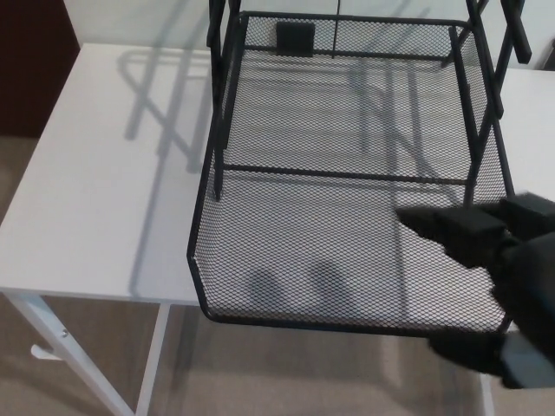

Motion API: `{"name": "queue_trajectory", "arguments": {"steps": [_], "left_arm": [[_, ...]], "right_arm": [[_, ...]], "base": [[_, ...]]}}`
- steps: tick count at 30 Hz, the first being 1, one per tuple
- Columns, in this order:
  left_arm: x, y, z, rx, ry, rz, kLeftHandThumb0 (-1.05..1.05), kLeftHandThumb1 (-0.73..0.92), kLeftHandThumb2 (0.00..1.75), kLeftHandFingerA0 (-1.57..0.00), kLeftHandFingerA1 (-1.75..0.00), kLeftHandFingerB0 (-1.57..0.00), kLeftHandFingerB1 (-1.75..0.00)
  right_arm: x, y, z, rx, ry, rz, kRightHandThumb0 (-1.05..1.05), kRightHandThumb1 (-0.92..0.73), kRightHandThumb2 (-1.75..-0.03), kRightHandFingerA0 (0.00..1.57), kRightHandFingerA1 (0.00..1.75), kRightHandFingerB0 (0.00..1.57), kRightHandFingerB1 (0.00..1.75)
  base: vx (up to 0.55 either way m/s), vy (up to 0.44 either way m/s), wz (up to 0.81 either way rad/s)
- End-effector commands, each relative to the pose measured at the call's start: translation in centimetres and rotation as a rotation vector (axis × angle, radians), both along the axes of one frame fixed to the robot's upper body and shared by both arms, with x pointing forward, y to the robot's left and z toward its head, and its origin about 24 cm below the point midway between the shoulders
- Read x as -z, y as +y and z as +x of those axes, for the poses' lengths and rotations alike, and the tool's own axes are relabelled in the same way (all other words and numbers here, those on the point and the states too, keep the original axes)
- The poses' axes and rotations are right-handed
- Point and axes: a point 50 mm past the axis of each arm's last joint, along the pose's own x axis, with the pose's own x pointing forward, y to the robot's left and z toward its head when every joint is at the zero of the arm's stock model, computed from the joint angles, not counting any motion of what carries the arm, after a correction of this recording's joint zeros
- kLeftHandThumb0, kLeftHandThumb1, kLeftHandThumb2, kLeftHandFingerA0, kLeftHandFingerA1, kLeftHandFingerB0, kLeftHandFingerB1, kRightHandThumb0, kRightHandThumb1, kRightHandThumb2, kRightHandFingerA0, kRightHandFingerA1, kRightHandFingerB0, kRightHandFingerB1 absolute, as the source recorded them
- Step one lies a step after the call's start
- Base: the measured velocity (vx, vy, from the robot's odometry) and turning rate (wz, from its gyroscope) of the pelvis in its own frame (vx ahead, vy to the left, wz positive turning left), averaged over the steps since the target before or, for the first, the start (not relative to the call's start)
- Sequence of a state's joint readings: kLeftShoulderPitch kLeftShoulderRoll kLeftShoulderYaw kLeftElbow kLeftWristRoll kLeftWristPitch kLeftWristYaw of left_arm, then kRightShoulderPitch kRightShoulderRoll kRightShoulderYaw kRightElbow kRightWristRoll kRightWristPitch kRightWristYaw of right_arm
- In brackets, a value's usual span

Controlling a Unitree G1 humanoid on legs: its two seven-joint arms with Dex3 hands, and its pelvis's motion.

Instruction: The robot walks towards a file tray kept in the middle of a desk and uses its right hand to grab a tray and pulls it out towards itself

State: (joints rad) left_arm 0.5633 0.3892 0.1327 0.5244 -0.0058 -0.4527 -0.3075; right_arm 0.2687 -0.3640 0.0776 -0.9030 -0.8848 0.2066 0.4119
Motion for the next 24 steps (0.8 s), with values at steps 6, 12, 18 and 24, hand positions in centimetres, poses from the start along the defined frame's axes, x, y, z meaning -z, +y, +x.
{"name": "queue_trajectory", "arguments": {"steps": [6,12,18,24], "left_arm": [[-0.2,1.2,-2.3,-0.026,0.074,0.024,-0.46,0.31,0.61,-0.54,-0.46,-0.34,-0.41],[0.0,1.3,-1.9,-0.039,0.08,0.028,-0.43,0.31,0.59,-0.54,-0.46,-0.35,-0.4],[-0.3,1.6,-1.4,-0.032,0.055,0.036,-0.49,0.31,0.61,-0.55,-0.46,-0.35,-0.4],[-0.6,1.7,-1.2,-0.042,0.05,0.019,-0.48,0.32,0.61,-0.53,-0.46,-0.33,-0.4]], "right_arm": [[-20.8,-21.0,-14.7,-0.391,-0.114,0.907,-0.63,-0.63,-0.6,0.92,0.53,0.75,0.43],[-23.0,-20.9,-15.8,-0.42,-0.31,0.992,-0.77,-0.7,-0.62,1.05,0.74,0.84,0.56],[-23.4,-21.7,-15.8,-0.533,-0.238,1.042,-0.76,-0.67,-0.62,1.04,0.65,0.88,0.49],[-20.6,-22.8,-14.1,-0.42,-0.016,1.022,-0.64,-0.61,-0.59,1.07,0.68,0.87,0.52]], "base": [[0.0,0.0,0.0],[0.0,0.0,0.0],[0.0,0.0,0.0],[0.0,0.0,0.0]]}}
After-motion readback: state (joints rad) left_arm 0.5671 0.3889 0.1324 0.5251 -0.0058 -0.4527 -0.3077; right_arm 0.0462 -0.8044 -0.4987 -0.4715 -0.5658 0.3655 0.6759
